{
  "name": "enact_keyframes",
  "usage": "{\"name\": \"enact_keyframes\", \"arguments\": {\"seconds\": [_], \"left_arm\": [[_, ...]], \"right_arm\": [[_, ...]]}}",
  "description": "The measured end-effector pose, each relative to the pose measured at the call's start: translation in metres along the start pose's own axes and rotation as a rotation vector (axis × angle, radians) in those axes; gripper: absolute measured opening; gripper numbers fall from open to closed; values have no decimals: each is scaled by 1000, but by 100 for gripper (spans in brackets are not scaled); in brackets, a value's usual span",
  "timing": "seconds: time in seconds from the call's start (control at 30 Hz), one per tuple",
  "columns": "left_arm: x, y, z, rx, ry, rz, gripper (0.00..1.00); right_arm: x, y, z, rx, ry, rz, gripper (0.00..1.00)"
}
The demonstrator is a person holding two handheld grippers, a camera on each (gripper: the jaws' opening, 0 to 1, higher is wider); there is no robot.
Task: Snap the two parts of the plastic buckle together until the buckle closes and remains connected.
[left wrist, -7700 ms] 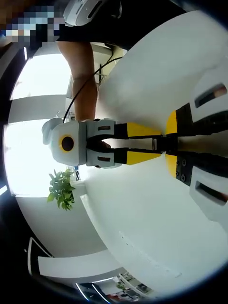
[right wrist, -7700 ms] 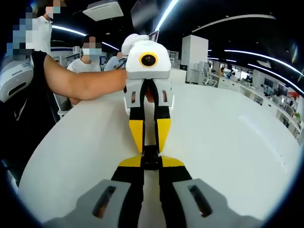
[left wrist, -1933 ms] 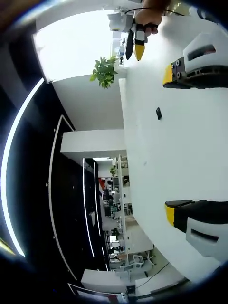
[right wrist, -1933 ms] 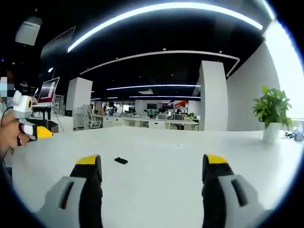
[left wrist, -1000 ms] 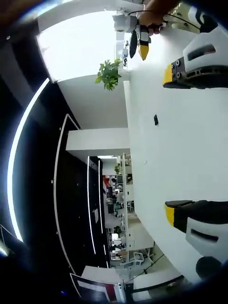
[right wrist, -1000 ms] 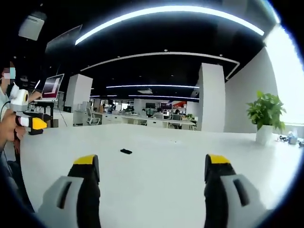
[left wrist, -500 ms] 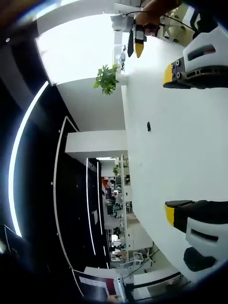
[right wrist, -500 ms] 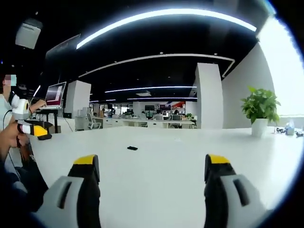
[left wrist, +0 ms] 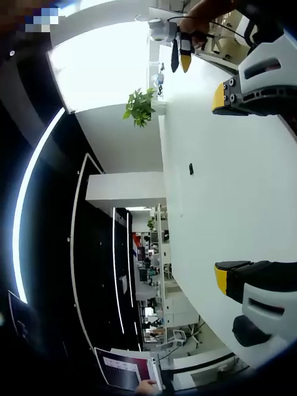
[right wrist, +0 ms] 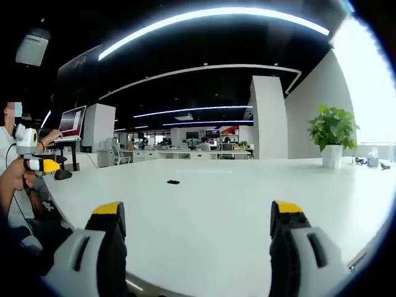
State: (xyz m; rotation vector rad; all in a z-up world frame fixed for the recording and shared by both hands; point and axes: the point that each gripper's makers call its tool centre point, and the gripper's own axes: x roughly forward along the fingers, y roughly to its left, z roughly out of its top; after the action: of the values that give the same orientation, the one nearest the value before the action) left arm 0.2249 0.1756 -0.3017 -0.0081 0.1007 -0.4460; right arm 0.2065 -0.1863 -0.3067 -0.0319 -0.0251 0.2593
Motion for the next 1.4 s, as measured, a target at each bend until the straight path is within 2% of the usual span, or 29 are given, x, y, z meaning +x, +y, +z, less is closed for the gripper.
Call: {"name": "enact_keyframes", "arguments": {"seconds": [0.07,0.27,0.53,0.77,1.03,1.4], "left_arm": [[-2,-1,-4,1,7,-8,100],[-12,1,-15,0,28,-7,100],[-16,0,-10,-7,13,-10,100],[-15,-8,-8,1,13,-26,100],[-18,-4,-8,-1,17,-12,100],[-21,-10,-10,6,27,-30,100]], "right_arm": [[-4,3,-2,6,17,20,100],[-17,1,-3,-6,17,11,100],[-26,1,-8,7,21,-2,100],[-26,7,-15,-24,43,24,100],[-31,-2,-14,-16,39,9,100],[-32,0,-12,-11,36,16,100]]}}
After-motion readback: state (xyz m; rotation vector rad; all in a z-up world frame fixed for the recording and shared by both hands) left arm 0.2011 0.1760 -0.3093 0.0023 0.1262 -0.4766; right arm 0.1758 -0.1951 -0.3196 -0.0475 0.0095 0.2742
